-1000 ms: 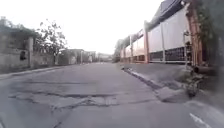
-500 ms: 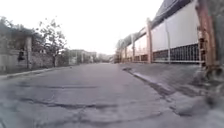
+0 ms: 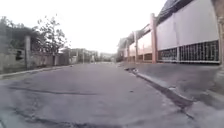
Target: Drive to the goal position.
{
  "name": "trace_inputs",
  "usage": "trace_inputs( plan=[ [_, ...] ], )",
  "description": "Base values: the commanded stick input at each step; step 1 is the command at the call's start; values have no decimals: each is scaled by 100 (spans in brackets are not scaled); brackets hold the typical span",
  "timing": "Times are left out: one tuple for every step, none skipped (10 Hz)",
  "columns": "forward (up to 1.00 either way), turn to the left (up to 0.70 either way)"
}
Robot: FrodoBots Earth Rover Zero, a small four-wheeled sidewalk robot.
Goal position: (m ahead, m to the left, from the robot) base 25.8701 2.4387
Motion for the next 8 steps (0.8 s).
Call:
trace_inputs(
  plan=[
    [100,0],
    [100,0],
    [100,0],
    [100,0],
    [100,0],
    [100,0],
    [100,0],
    [100,0]
  ],
)
